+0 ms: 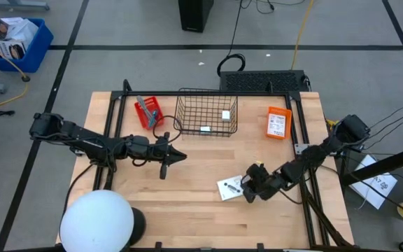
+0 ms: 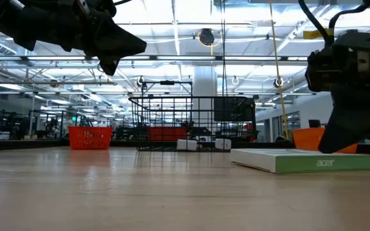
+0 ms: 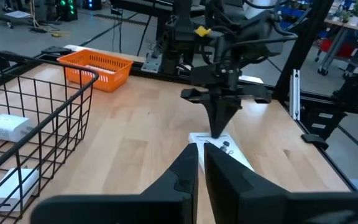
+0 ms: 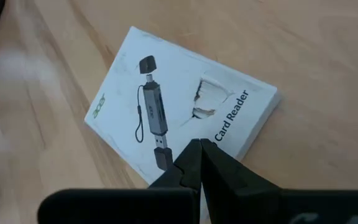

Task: Pick and place items into bin
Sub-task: Put the card reader box into the orange bin

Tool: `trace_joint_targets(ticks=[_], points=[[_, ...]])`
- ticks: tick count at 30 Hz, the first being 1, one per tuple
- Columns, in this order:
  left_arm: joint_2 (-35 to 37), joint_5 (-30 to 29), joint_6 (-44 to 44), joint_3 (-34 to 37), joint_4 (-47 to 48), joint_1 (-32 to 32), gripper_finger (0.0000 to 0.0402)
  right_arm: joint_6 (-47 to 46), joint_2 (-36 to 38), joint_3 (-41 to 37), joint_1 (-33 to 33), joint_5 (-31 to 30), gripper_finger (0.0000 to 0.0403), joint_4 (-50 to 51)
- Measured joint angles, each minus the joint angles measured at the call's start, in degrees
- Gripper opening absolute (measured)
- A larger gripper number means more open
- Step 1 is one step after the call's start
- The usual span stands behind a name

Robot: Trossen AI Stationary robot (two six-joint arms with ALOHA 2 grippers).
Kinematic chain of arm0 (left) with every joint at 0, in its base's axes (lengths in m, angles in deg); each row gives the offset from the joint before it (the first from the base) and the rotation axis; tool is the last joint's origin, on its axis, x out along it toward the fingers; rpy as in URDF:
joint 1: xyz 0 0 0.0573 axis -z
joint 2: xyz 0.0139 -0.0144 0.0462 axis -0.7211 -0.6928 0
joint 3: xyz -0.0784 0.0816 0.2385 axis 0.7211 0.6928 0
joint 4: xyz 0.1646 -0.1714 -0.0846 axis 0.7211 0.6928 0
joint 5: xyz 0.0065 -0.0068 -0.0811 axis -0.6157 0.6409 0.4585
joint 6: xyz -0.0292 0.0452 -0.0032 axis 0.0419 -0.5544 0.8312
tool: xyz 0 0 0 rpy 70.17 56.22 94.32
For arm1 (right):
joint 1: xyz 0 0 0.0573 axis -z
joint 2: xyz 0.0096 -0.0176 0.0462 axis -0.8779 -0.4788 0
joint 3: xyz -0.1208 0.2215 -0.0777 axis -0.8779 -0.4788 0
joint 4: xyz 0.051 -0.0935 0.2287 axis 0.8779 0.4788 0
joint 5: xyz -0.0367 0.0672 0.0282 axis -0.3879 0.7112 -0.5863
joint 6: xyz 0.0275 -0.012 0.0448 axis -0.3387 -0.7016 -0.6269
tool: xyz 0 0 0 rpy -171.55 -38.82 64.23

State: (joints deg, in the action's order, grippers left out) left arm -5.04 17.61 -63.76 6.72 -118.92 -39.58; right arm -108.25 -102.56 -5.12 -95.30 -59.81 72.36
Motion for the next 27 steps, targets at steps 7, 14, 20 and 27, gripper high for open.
trace_joint_targets(ticks=[7,14,20,27], points=[[-0.02,0.00,0.10,0.00,0.00,0.00,0.0031,-12.51,-0.83,0.00,-5.42,-5.23,0.0000,0.68],[-0.02,-0.02,1.19,0.00,0.07,0.00,0.0031,-14.17,-0.77,0.46,-9.68,-13.67,0.0000,-2.36],[-0.02,-0.02,1.17,0.00,0.20,0.02,0.0031,8.95,2.40,0.33,-8.97,-13.99,0.0000,-8.94],[-0.02,-0.02,1.12,0.00,-0.59,0.04,0.0031,33.31,8.33,0.50,-3.04,-3.52,0.0004,-16.96]])
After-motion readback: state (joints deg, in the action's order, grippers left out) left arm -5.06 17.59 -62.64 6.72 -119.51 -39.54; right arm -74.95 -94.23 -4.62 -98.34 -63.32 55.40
